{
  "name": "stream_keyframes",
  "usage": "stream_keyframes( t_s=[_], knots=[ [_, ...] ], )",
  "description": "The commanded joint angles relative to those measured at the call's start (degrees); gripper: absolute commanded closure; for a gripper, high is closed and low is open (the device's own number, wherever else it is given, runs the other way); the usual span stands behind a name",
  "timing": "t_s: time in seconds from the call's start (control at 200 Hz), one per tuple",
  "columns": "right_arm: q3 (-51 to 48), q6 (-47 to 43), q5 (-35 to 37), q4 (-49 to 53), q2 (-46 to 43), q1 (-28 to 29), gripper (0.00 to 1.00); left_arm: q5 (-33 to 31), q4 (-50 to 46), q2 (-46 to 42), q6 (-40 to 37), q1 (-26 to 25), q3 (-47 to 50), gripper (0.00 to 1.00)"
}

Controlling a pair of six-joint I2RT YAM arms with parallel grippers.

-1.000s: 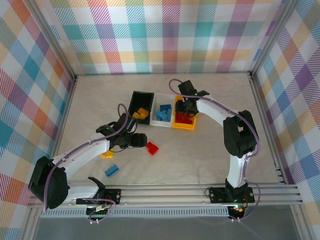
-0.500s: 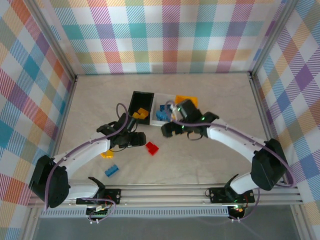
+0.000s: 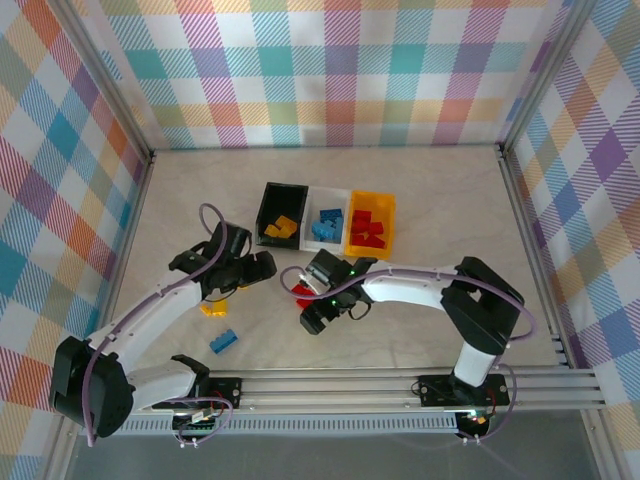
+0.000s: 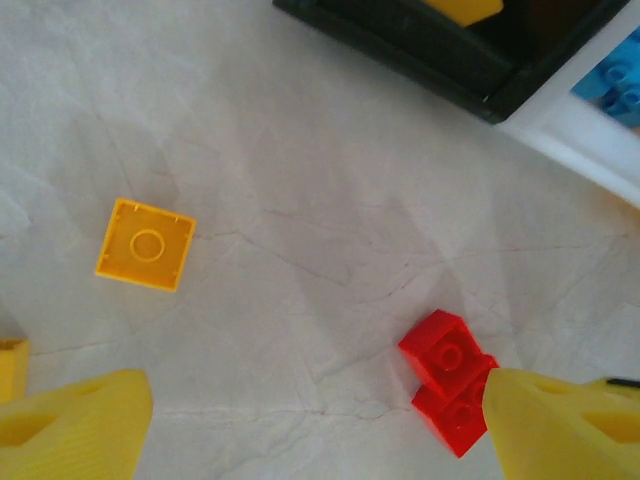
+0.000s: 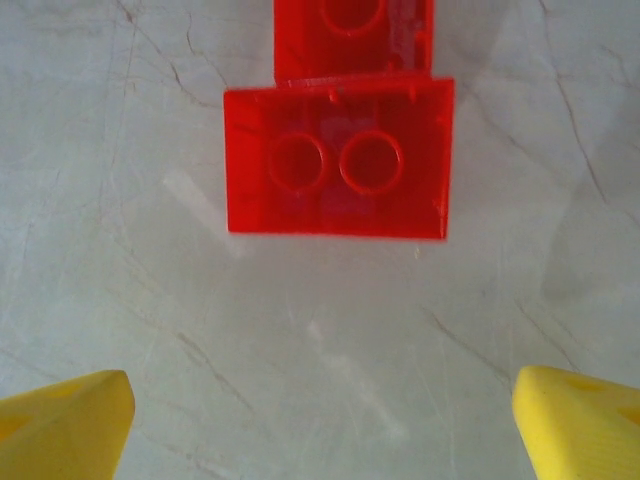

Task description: Sort the legos into containers by color

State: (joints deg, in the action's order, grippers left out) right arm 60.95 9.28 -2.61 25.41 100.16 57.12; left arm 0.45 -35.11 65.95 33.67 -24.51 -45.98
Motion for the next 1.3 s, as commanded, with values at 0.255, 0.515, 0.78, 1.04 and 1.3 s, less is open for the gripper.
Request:
stream_keyframes(
  t_s=[0.255,0.515,0.78,1.04,1.3],
  knots=[
    [9.3,-3.3,2.7,0.3,8.1,1.1,0.05,3.8,-2.0,-4.1,-1.0,3.9,2.3,0.13],
    [11.9,-3.6,3.7,0.8,11.1,1.3,0.14,5.1,-2.3,-5.7,-2.0,6.0,3.6,0.13],
    [12.4,-2.8,4.5,1.1,11.5,1.3,0.34,6.0,-2.2,-5.9,-2.4,7.0,4.1,0.12],
    [11.4,-1.9,6.0,0.5,9.9,1.3,0.43,6.1,-2.0,-5.7,-2.5,7.3,4.1,0.12],
    [8.8,-0.5,7.3,0.5,5.8,1.2,0.45,5.7,-2.7,-6.4,-2.7,7.3,3.9,0.12]
  ],
)
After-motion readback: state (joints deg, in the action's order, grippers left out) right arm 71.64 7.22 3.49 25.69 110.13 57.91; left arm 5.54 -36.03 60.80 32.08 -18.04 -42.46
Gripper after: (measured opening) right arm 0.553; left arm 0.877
